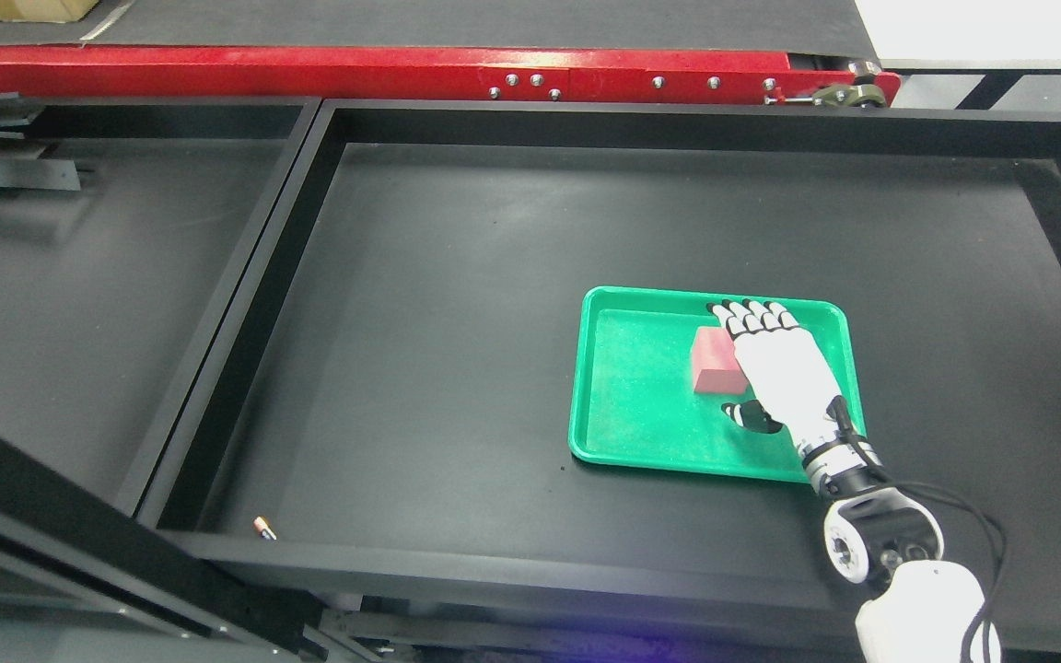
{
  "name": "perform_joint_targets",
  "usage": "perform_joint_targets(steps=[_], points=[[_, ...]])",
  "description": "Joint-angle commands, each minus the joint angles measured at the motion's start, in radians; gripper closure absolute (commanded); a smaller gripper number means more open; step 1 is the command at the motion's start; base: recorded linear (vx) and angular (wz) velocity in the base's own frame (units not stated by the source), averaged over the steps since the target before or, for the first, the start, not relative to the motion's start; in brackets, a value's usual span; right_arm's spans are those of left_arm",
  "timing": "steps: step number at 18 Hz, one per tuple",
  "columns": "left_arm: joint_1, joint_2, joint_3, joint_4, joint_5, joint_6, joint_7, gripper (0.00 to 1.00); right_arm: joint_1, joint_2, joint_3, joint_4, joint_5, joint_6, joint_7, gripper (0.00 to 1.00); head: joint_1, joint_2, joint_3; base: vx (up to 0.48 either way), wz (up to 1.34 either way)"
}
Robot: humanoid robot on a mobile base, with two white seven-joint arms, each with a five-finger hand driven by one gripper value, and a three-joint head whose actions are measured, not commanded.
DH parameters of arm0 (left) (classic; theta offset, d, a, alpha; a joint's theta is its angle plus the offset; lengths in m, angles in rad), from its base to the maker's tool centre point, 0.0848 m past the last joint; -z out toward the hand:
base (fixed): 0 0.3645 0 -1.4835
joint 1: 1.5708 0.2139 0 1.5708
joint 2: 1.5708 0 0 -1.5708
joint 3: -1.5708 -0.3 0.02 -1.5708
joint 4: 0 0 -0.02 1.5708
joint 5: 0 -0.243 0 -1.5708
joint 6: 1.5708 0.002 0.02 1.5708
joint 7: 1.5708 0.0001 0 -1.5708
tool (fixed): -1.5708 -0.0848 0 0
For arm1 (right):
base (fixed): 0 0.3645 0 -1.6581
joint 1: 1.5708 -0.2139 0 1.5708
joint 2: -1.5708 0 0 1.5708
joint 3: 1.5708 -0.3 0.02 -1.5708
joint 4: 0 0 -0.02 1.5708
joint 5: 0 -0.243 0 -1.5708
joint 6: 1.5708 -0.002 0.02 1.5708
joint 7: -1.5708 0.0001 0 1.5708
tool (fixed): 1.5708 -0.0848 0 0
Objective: Pick pink block from left shelf to tray
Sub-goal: 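Close the right hand fingers around the pink block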
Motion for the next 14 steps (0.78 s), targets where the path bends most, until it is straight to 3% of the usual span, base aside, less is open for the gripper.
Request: perform_joint_targets(steps=[1,14], points=[[-0.029,0.017,0.0,-0.017,0.0,0.0,0.0,0.0,-0.011,-0.004,0.016,0.049,-0.023,-0.001,0.031,0.01,0.0,0.0,0.0,0.101,-0.09],[-0.029,0.017,0.0,-0.017,0.0,0.0,0.0,0.0,-0.039,-0.001,0.016,0.118,-0.023,0.0,0.086,0.01,0.0,0.0,0.0,0.055,-0.02]])
